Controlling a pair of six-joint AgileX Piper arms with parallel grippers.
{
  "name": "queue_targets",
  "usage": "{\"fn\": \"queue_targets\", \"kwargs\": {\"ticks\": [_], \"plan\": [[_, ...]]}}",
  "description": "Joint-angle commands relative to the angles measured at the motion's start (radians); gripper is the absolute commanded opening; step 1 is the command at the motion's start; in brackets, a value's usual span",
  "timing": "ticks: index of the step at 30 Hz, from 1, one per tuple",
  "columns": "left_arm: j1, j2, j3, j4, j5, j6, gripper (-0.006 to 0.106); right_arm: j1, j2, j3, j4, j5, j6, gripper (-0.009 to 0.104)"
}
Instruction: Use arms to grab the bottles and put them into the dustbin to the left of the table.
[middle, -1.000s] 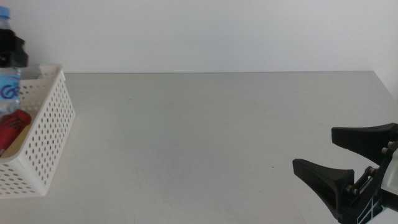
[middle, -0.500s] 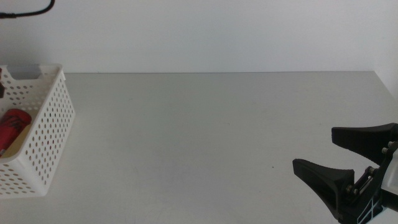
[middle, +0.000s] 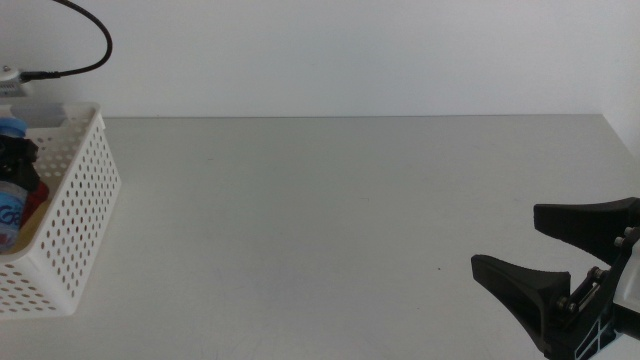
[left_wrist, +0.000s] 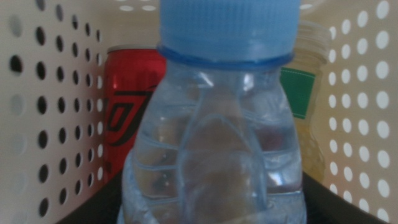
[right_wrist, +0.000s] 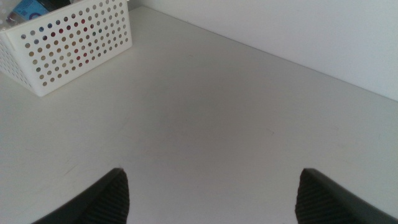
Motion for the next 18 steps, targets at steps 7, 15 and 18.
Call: {"fn": "queue_targets", "kwargs": {"ticks": [7,15,18], "plan": [[-0.058,-0.043,-0.029,-0.061,-0.041,0.059,0.094,0.002,-0.007,-0.039,-0.005,-0.075,-0.012,0.07],[-0.061,-0.103,-0.029,-0.078,-0.019,0.057,0.092,0.002,-0.007,-0.039,-0.005,-0.074,-0.012,0.07],[-0.061,-0.161,-0.029,-0.083,-0.011,0.057,0.092,0.002,-0.007,-0.039,-0.005,-0.074,-0.012,0.07]]}}
